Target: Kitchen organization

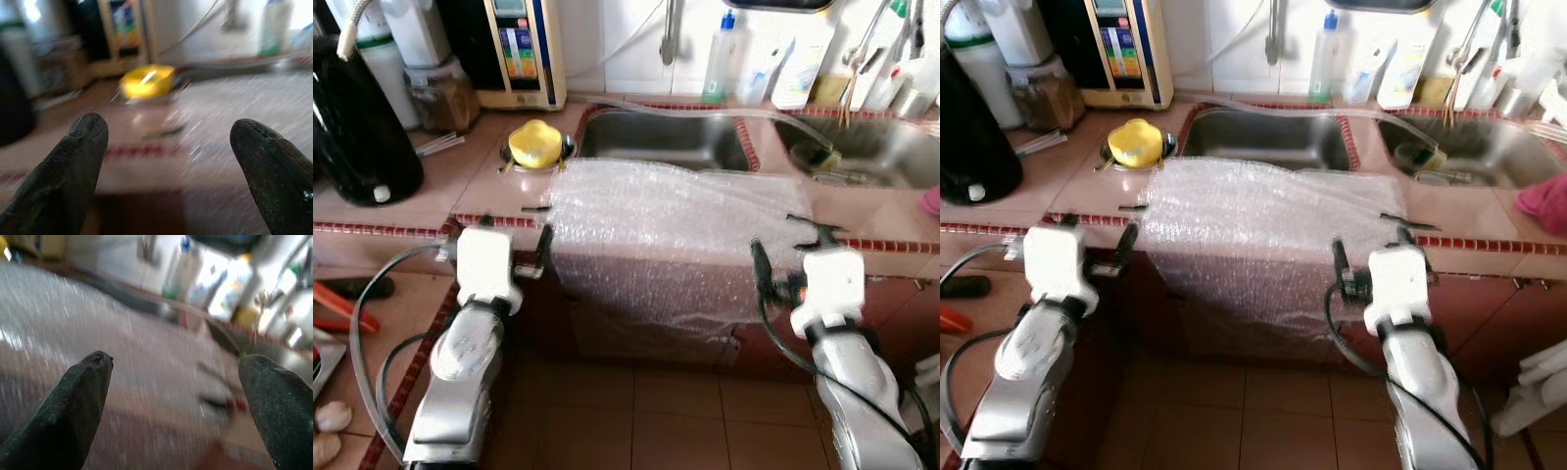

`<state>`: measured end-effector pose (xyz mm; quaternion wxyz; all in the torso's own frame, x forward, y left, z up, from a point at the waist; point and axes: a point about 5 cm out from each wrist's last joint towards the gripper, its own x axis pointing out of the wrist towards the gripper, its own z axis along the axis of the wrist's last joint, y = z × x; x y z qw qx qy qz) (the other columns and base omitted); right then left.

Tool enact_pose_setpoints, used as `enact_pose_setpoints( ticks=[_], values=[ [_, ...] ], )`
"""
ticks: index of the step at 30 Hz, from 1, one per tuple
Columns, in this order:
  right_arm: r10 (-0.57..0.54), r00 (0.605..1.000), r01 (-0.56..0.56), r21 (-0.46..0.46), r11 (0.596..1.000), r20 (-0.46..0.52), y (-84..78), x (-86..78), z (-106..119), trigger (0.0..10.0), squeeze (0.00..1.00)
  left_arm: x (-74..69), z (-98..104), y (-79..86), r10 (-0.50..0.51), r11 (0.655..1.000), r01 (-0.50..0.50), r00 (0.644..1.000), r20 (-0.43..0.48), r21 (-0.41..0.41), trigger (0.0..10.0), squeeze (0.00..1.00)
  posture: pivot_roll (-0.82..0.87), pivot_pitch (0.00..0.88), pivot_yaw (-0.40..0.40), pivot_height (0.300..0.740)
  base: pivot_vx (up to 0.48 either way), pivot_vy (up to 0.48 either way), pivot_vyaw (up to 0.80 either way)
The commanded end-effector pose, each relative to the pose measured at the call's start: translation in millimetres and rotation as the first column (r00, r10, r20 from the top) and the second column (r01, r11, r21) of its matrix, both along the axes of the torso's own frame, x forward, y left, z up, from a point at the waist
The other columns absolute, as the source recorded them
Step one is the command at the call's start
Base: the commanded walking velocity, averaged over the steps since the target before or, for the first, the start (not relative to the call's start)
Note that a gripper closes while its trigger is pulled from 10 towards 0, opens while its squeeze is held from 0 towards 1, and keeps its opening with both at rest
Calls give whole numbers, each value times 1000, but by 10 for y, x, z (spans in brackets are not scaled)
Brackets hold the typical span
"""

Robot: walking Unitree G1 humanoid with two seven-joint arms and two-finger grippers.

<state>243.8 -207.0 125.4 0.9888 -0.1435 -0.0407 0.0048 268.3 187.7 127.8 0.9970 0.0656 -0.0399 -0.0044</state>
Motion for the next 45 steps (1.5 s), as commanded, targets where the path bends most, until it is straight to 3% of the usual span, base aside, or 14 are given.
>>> enact_pose_setpoints(
  ticks=[1,8,14,29,34,45],
  values=[
    [1,1000,-1,4,1000,20,-8,-5,63,10000,0,9,40,-27,-2,1000,2,1000,16,5,10000,0,34,0,3,740,0,0,0],
    [7,999,-9,26,1000,50,102,143,164,10000,0,149,192,-236,-79,997,80,995,65,-18,10000,0,35,0,10,740,0,0,0],
    [8,998,-10,32,999,57,120,184,189,10000,0,188,239,-241,-77,997,79,994,77,-20,10000,0,37,0,10,740,0,0,0],
    [18,997,-21,45,999,77,176,275,228,10000,0,158,282,-290,-120,992,123,987,107,-23,10000,0,49,0,-3,740,0,0,-775],
    [27,996,-30,38,999,83,172,292,243,10000,0,156,285,-304,-125,991,129,986,113,-31,10000,0,48,0,-6,740,0,0,0],
    [38,996,-40,30,999,87,199,315,244,10000,0,181,320,-401,-166,983,175,977,136,-56,10000,0,45,0,-5,740,394,0,0]
  ],
)
